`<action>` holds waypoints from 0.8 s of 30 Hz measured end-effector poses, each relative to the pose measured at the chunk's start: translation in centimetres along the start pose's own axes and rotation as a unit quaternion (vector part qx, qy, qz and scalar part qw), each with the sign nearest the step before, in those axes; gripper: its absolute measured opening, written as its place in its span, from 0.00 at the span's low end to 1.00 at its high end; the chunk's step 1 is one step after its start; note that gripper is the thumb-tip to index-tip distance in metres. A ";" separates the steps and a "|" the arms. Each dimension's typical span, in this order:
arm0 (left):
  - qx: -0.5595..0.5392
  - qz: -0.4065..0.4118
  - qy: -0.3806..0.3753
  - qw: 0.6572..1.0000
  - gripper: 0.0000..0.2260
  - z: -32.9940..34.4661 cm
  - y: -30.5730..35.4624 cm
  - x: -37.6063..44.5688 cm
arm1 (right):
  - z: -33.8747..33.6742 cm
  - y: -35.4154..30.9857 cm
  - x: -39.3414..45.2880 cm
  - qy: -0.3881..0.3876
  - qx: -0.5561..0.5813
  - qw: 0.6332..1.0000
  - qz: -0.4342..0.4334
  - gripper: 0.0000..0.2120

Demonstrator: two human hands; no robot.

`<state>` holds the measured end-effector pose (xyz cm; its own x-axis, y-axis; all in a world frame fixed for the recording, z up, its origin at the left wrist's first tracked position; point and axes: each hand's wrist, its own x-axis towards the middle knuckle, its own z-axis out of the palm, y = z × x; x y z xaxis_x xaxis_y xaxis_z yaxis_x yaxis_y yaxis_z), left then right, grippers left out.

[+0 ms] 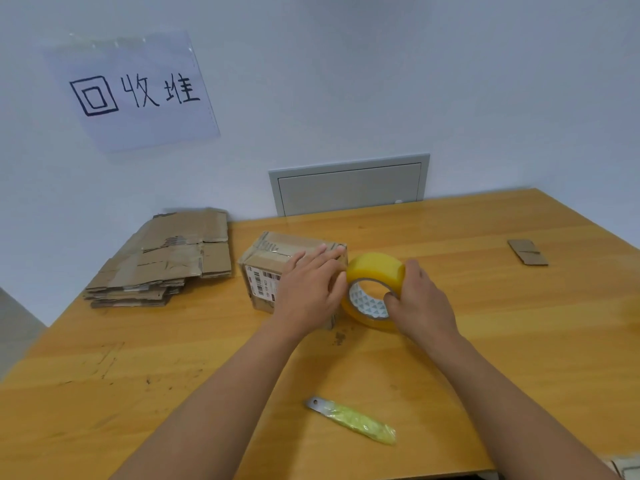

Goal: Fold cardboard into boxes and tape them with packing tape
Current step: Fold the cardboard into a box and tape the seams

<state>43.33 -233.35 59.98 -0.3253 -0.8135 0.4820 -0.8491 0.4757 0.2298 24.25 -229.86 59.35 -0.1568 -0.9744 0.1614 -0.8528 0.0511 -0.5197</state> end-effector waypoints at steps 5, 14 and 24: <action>-0.041 -0.021 0.061 0.997 0.12 0.6 0.0 0.2 | 0.3 0.2 -0.3 0.000 0.004 1.000 0.007 0.19; -0.013 -0.040 0.100 0.994 0.02 1.1 -0.6 0.6 | 0.2 0.5 -0.9 0.001 0.005 1.000 -0.007 0.20; 0.068 -0.063 0.076 0.993 0.10 1.3 -1.3 1.4 | -2.8 4.4 -1.0 0.066 -0.119 0.991 0.004 0.33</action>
<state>43.42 -235.54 59.26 -0.1554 -0.7986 0.5815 -0.9307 0.3157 0.1848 19.30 -228.06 59.28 -0.2147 -0.9372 0.2749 -0.9420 0.1244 -0.3117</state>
